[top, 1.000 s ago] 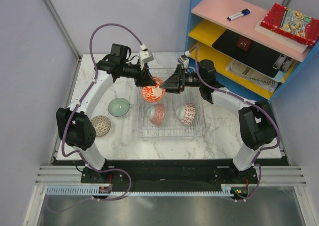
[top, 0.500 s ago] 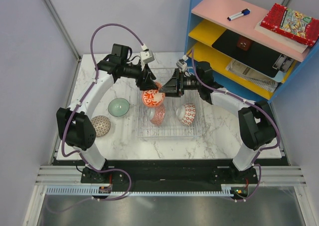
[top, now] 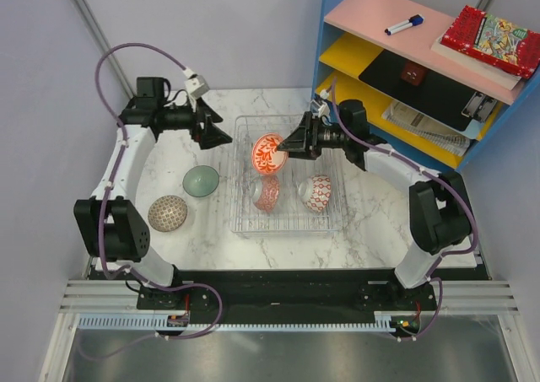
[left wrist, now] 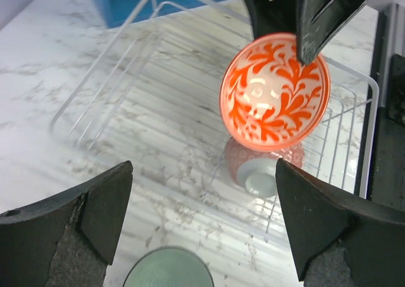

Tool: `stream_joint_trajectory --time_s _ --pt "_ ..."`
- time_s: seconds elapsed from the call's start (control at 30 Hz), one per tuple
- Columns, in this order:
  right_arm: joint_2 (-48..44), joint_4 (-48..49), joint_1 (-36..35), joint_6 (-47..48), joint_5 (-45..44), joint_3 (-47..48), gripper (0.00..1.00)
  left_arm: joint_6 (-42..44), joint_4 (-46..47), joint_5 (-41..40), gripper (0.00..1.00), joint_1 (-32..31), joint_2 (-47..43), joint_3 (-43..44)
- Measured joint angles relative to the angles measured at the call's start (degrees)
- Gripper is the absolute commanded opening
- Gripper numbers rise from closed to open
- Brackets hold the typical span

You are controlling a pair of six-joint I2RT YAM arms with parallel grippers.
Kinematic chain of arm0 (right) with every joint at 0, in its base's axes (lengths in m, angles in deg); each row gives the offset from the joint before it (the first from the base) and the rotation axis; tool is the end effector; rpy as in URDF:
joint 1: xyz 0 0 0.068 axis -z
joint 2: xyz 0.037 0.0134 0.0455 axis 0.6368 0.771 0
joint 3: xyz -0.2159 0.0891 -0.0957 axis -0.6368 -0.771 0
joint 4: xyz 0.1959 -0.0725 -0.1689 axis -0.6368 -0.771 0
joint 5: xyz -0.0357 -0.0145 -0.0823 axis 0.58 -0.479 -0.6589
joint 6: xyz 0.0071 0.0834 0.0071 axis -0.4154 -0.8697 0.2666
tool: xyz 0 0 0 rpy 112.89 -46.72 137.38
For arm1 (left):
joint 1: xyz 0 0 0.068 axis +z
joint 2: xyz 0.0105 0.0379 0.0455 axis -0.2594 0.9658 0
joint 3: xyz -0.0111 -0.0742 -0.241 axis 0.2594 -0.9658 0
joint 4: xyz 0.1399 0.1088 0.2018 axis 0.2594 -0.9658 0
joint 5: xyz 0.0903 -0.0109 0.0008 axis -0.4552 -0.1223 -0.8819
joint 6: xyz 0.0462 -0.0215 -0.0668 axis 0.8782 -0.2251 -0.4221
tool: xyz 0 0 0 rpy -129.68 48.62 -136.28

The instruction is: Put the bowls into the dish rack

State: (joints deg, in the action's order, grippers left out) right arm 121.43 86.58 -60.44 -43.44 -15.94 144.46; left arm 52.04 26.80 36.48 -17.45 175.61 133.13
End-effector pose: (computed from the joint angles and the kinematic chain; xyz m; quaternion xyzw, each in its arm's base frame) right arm 0.3638 0.2020 0.2321 -0.0625 0.7785 0.5925 0.1974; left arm 0.3627 -0.0809 0.3201 0.4234 0.6916 -0.3815 0.4438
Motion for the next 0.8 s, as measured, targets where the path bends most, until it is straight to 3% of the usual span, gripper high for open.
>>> stream_joint_trajectory --time_s 0.17,0.43,0.8 --pt "0.1 -9.7 1.6 6.4 -5.8 5.6 0.00 -0.4 1.6 2.0 1.00 9.2 -6.1 -8.1" --pt "1.3 -21.9 1.7 19.3 -17.5 14.6 0.00 -0.3 1.8 2.1 1.00 15.2 -14.7 -21.0" --pt "5.0 -31.4 1.4 32.3 -36.1 18.8 0.00 -0.8 4.4 0.7 1.00 25.4 -18.6 -29.1"
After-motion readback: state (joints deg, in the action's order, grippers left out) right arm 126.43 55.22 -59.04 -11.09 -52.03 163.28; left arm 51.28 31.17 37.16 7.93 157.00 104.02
